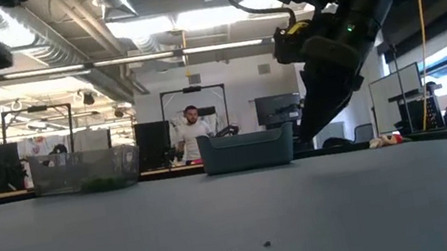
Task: Sort produce into baskets
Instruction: Put the orange chili pepper into the white bin
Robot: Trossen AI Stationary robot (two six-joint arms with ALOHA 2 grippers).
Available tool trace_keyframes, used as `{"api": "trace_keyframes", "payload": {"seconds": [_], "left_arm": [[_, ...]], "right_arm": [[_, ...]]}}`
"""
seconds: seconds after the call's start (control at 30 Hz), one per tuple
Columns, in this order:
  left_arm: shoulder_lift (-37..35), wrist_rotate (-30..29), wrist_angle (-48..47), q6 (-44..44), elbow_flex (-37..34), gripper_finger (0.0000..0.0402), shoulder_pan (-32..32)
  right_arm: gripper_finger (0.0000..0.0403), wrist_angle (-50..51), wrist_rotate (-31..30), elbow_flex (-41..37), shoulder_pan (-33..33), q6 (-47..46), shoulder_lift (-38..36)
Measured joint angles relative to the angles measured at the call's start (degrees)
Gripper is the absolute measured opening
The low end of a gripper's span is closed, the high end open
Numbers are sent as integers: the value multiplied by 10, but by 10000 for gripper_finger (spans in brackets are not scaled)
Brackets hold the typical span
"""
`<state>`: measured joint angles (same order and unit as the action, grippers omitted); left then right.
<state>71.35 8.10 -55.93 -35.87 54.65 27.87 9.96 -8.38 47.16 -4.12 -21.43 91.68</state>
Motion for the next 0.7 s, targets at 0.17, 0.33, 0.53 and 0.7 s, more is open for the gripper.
{"api": "trace_keyframes", "payload": {"seconds": [0.17, 0.33, 0.53, 0.7], "left_arm": [[27, 0, 18, -48, 0, 143, 61], [69, 0, 30, -71, 0, 143, 120], [121, 0, 35, -63, -1, 143, 168], [161, 7, 109, -85, -1, 143, 199]], "right_arm": [[159, 0, -1, 0, 0, 4, 0], [159, 0, -2, 0, 0, 7, 0], [159, 0, -2, 0, 0, 7, 0], [159, 0, -2, 0, 0, 8, 0]]}}
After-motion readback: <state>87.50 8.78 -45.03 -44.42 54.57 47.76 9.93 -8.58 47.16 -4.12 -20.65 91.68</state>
